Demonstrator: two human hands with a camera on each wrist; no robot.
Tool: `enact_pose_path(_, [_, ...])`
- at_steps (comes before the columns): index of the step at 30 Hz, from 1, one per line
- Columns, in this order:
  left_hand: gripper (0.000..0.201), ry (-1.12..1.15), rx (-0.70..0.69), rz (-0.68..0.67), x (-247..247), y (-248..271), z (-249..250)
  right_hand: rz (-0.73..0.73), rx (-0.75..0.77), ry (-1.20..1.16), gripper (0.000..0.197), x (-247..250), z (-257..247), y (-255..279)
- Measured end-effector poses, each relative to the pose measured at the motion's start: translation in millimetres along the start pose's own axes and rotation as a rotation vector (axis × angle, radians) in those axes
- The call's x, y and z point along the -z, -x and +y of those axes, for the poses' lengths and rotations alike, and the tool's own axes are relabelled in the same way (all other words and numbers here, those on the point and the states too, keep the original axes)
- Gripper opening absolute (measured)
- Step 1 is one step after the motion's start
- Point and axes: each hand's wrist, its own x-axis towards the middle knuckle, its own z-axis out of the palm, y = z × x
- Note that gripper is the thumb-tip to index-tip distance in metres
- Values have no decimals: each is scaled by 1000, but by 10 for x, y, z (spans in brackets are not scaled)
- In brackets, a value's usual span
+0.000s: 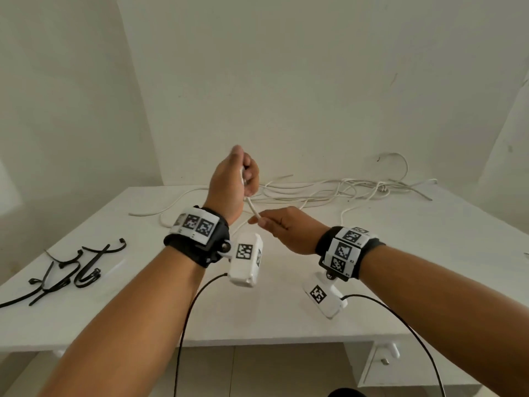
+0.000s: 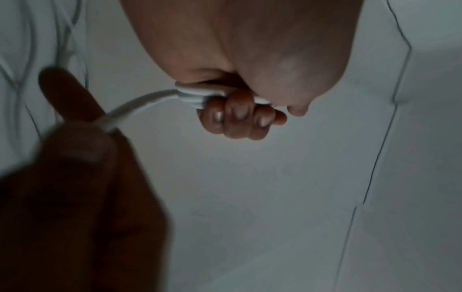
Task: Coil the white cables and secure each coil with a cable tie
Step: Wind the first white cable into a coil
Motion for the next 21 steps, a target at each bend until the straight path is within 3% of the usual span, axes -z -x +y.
enact_pose_path(3, [34,-357,1,-70,42,34,-273,-43,23,117,38,-19,7,14])
enact_pose_path(9, [31,-806,42,-231,119,157,-539,-116,62,242,30,-3,17,70])
enact_pose_path(15, [37,-893,160,-307,120,150,-593,-112,41,276,17,173,33,68])
enact_pose_path(21, [39,-916,140,-344,115,180,-534,-59,58,293,11,374,-20,58])
